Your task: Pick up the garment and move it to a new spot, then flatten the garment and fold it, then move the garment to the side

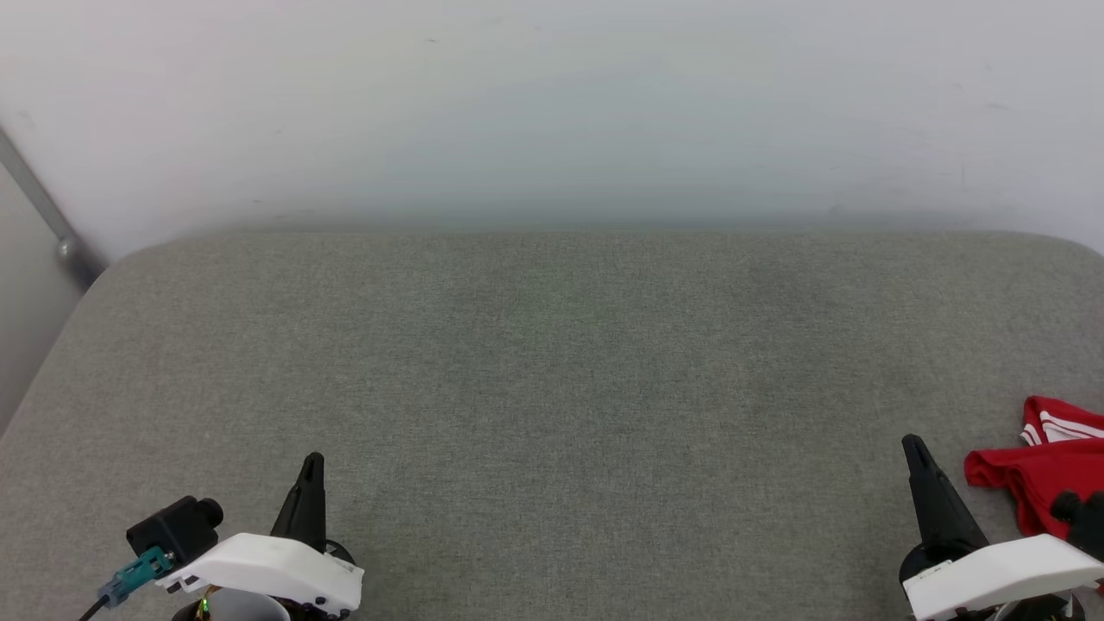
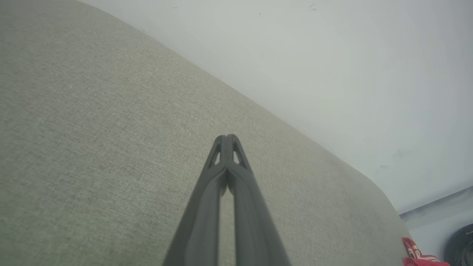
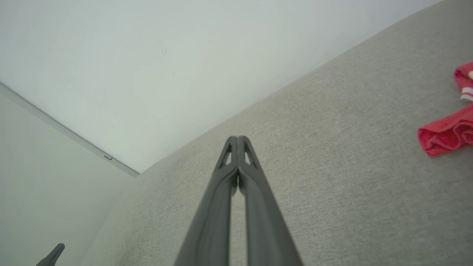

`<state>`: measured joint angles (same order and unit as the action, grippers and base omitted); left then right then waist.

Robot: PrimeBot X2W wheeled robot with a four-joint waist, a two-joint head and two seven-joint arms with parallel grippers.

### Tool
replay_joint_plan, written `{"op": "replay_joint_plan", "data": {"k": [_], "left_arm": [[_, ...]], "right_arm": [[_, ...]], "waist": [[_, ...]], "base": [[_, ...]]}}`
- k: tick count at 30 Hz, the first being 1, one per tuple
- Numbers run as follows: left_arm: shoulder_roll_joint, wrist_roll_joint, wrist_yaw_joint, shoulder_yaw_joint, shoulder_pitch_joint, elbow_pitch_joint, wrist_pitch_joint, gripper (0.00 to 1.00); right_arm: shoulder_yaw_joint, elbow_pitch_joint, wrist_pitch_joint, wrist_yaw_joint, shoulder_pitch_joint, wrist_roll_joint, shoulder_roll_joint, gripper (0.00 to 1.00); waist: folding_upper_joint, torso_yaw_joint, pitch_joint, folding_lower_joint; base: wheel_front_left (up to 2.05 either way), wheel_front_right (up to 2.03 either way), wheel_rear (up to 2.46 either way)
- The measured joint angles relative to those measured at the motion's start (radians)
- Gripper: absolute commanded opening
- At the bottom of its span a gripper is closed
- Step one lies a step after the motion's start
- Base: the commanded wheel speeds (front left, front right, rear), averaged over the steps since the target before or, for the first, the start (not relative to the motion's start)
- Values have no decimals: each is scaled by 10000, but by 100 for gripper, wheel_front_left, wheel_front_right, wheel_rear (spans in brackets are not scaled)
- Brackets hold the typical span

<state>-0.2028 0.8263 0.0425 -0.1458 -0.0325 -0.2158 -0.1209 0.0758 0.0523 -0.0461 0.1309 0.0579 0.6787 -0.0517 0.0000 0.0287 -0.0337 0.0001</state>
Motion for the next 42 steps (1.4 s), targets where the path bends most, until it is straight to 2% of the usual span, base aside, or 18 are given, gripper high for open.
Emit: {"op": "replay_joint_plan", "data": {"k": [18, 42], "left_arm": [[441, 2263, -514, 748, -187, -75, 667, 0], [859, 4447, -970, 1475, -380, -163, 1321, 0]], "right_arm": [[109, 562, -176, -2, -417, 2679, 4, 0], [219, 1103, -359, -2, -892, 5267, 4, 0]], "waist": [[0, -61, 78, 0], [0, -134, 171, 0]], "base": [[0, 0, 0], [0, 0, 0]]}}
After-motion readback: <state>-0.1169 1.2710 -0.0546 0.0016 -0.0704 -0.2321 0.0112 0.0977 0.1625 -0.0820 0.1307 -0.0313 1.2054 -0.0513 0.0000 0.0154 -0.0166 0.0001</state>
